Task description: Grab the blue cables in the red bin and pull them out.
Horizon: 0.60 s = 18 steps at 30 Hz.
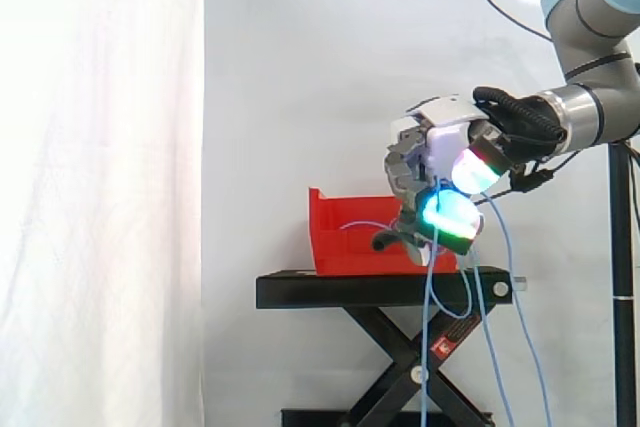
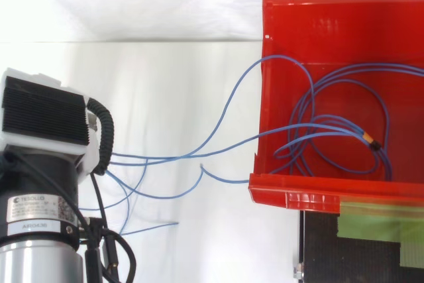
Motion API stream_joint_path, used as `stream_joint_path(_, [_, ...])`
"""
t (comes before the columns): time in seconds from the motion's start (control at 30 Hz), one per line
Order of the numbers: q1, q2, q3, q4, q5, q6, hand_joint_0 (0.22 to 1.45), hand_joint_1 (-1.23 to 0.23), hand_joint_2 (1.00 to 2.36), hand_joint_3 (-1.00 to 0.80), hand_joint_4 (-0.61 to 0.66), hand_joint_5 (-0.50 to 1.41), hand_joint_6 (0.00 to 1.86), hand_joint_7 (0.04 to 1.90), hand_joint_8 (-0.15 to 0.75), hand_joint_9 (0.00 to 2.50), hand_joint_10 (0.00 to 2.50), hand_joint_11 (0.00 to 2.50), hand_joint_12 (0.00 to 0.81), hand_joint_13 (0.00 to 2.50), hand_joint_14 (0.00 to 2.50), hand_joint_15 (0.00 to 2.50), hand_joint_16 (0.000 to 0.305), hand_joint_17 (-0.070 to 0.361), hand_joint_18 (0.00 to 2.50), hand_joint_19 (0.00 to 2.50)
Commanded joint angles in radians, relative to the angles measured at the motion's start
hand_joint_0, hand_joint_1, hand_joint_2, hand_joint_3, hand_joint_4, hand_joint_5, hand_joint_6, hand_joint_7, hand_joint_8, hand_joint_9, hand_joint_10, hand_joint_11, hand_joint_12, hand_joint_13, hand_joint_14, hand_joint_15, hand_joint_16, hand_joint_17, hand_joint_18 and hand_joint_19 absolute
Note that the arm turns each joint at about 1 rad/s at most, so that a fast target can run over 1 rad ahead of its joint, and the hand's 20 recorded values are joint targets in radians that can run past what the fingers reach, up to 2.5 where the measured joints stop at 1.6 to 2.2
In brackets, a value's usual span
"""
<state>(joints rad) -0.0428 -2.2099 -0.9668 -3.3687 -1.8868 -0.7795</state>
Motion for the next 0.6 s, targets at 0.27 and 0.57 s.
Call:
stream_joint_path(0.27, [-0.002,-0.001,0.000,0.002,-0.011,0.000,0.84,-0.89,1.00,-1.00,0.07,0.43,1.22,0.44,0.186,1.03,0.99,1.59,0.283,1.34,0.01,1.57,0.046,0.103,0.75,0.71])
stream_joint_path(0.57, [-0.003,0.001,0.013,0.002,-0.043,-0.002,0.91,-0.89,1.00,-1.00,0.07,0.42,1.28,0.42,0.187,1.03,1.00,1.60,0.277,1.36,0.01,1.57,0.045,0.101,0.77,0.69])
